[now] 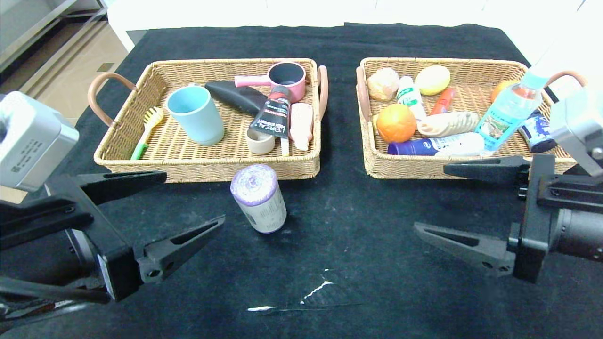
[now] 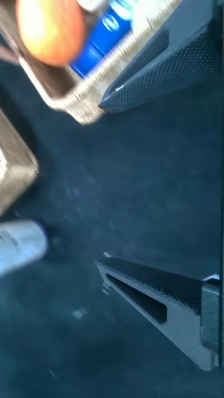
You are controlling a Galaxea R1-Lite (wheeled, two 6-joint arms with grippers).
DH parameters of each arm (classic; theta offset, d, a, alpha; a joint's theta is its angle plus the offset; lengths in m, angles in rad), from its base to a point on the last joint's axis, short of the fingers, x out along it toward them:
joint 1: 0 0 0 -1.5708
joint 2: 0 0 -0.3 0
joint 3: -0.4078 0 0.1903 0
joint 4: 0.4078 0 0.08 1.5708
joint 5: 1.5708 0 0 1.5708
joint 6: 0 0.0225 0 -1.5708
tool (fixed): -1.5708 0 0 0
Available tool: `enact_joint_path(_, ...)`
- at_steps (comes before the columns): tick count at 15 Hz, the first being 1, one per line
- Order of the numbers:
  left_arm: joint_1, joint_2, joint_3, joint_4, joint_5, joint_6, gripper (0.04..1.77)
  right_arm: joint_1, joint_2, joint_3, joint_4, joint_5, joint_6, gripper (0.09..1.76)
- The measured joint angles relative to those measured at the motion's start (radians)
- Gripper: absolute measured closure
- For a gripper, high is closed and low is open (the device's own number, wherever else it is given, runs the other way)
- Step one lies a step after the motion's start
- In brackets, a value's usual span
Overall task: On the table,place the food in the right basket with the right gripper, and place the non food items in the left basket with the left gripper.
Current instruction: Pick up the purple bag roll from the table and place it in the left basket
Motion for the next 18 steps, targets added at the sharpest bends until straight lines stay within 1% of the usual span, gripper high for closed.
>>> enact_joint_path(3, 0.000, 0.008, 0.000, 0.002, 0.003, 0.000, 0.09, 0.000, -0.054, 0.094, -0.028, 0.049, -0.005, 0.15)
enact_joint_path(6, -0.026, 0.013, 0.001, 0.004, 0.014, -0.003, 0.09, -0.021, -0.089, 0.206, -0.164, 0.106, 0.000, 0.15)
enact_joint_path(8, -0.055, 0.026, 0.005, 0.003, 0.069, -0.005, 0.09, -0.061, -0.099, 0.287, -0.279, 0.151, 0.006, 0.15)
enact_joint_path(10, -0.073, 0.041, 0.007, -0.003, 0.091, -0.007, 0.09, -0.100, -0.104, 0.342, -0.341, 0.187, 0.008, 0.15)
enact_joint_path(12, -0.090, 0.049, 0.011, -0.007, 0.106, -0.011, 0.09, -0.116, -0.114, 0.361, -0.343, 0.193, 0.010, 0.15)
enact_joint_path(15, -0.102, 0.054, 0.006, 0.003, 0.171, -0.011, 0.09, -0.116, -0.127, 0.374, -0.346, 0.193, 0.010, 0.15)
enact_joint_path(17, -0.111, 0.060, -0.039, 0.047, 0.200, -0.009, 0.09, -0.107, -0.139, 0.376, -0.347, 0.193, 0.008, 0.15)
enact_joint_path(18, -0.118, 0.062, -0.079, 0.101, 0.213, -0.010, 0.09, -0.104, -0.146, 0.377, -0.347, 0.194, 0.009, 0.15)
